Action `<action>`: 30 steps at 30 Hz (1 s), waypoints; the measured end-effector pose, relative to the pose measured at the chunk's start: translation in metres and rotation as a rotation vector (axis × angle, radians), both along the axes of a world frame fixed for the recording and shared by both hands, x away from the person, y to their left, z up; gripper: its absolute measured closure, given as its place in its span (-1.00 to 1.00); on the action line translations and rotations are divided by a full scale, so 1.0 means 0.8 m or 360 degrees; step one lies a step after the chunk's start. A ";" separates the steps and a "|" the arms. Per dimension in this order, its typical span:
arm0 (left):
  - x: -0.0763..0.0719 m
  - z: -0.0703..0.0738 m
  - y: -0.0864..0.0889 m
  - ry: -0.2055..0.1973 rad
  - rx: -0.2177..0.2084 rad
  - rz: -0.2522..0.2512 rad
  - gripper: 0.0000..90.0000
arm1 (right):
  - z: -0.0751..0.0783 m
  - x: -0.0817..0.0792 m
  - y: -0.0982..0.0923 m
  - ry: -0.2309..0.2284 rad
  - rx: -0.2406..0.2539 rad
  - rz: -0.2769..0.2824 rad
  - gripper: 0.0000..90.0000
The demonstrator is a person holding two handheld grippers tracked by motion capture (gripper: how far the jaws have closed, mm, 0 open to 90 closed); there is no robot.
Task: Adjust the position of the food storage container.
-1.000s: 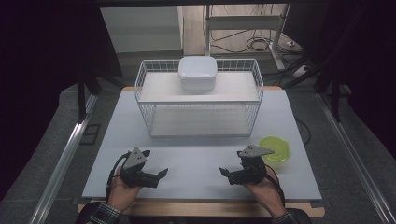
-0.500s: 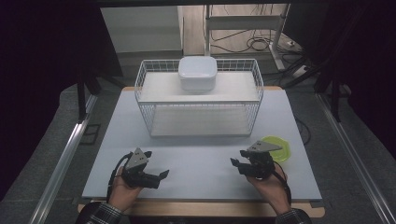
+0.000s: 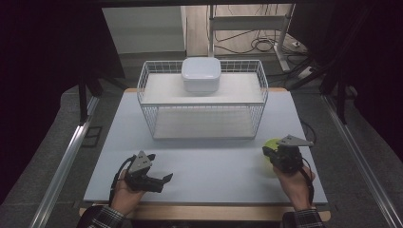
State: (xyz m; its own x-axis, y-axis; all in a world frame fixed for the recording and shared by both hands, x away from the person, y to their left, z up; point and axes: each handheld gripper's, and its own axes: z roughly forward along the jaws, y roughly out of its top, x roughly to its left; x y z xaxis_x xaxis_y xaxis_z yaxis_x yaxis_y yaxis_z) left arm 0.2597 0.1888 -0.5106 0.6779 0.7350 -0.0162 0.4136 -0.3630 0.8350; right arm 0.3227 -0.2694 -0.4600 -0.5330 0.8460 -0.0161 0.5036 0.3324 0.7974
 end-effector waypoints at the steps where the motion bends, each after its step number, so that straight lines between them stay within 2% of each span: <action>1: 0.000 0.000 -0.001 0.0003 0.0000 -0.0003 -0.92 | 0.001 0.001 -0.007 -0.0008 0.0001 -0.0033 0.99; 3: 0.000 -0.001 -0.003 0.0004 0.0006 -0.0014 -0.92 | 0.001 0.006 -0.028 -0.0027 0.0010 -0.0127 0.99; 5: 0.000 -0.001 -0.003 0.0002 0.0011 -0.0016 -0.92 | 0.000 0.007 -0.033 -0.0023 0.0017 -0.0150 0.99; 6: 0.000 -0.001 -0.004 -0.0001 0.0019 -0.0020 -0.92 | -0.001 0.010 -0.047 -0.0025 0.0016 -0.0212 0.99; 7: 0.000 -0.001 -0.004 -0.0001 0.0019 -0.0020 -0.92 | -0.001 0.010 -0.047 -0.0025 0.0016 -0.0212 0.99; 8: 0.000 -0.001 -0.004 -0.0002 0.0019 -0.0021 -0.92 | -0.002 0.012 -0.057 -0.0032 0.0012 -0.0256 0.99; 11: 0.000 -0.001 -0.004 -0.0001 0.0019 -0.0019 -0.92 | -0.002 0.013 -0.065 -0.0041 0.0009 -0.0290 0.99; 13: 0.000 -0.002 -0.004 0.0002 0.0024 -0.0018 -0.92 | -0.002 0.015 -0.078 -0.0052 0.0000 -0.0351 0.99; 17: 0.000 -0.003 -0.006 0.0002 0.0033 -0.0023 -0.92 | -0.006 0.017 -0.089 -0.0046 -0.0007 -0.0416 0.99; 22: 0.000 -0.002 -0.007 -0.0002 0.0041 -0.0029 -0.92 | -0.010 0.020 -0.094 -0.0039 -0.0050 -0.0441 0.99; 30: 0.000 -0.003 -0.008 0.0002 0.0049 -0.0037 -0.92 | -0.014 0.022 -0.099 -0.0007 -0.0070 -0.0470 0.99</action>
State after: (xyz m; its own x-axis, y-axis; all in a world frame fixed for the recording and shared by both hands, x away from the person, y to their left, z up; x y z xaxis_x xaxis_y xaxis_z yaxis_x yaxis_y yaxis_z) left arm 0.2598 0.1822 -0.5130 0.6947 0.7193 0.0056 0.4057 -0.3982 0.8227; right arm 0.3406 -0.3488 -0.4716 -0.2640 0.9628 -0.0580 0.5801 0.2065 0.7879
